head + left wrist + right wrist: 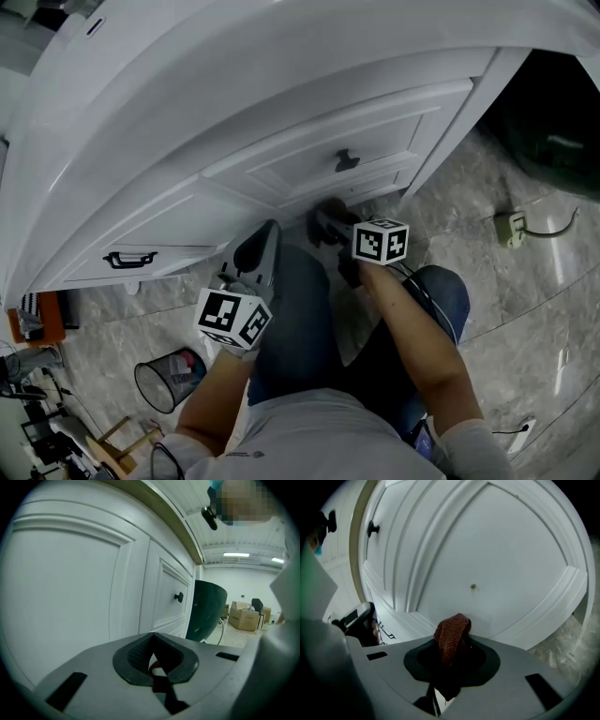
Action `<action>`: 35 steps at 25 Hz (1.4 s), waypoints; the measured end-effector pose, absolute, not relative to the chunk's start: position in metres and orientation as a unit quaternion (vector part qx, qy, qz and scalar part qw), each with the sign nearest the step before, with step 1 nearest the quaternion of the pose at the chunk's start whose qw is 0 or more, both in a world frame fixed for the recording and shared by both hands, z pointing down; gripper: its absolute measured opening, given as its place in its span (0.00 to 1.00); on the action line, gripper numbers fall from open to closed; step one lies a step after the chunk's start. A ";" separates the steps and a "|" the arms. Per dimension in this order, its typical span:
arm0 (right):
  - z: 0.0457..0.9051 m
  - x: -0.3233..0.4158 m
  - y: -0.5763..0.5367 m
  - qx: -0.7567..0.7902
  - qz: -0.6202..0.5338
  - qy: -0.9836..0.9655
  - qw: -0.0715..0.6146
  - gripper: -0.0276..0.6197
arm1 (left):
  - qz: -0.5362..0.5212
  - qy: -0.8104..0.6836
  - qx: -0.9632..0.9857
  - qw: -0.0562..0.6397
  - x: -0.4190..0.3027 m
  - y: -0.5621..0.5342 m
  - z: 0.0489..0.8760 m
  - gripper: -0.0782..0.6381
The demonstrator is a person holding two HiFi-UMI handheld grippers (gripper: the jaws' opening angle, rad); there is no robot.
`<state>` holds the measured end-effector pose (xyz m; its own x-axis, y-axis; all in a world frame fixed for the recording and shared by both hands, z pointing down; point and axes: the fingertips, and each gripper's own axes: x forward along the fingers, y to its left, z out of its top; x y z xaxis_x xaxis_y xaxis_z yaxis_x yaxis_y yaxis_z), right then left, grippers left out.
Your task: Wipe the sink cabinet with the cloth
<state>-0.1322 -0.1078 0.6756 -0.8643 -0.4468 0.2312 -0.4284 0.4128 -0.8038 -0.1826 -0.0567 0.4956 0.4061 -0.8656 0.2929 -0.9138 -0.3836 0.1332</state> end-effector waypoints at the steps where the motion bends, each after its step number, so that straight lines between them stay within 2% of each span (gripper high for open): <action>1: 0.669 -0.131 -0.109 -0.258 -0.474 0.842 0.020 0.16 | 0.088 -0.537 0.828 0.137 -0.182 -0.057 0.496 0.12; 10: 0.612 -0.132 -0.108 -0.228 -0.417 0.875 0.087 0.15 | 0.094 -0.532 0.830 0.136 -0.174 -0.058 0.498 0.12; 20: 0.603 -0.124 -0.110 -0.238 -0.398 0.882 0.084 0.15 | 0.097 -0.535 0.828 0.135 -0.174 -0.058 0.498 0.12; 29: 0.602 -0.075 -0.131 -0.295 -0.417 0.852 0.117 0.15 | 0.098 -0.534 0.829 0.137 -0.169 -0.059 0.500 0.12; 35: 0.601 -0.019 -0.151 -0.368 -0.437 0.802 0.177 0.16 | 0.101 -0.530 0.830 0.139 -0.165 -0.061 0.501 0.12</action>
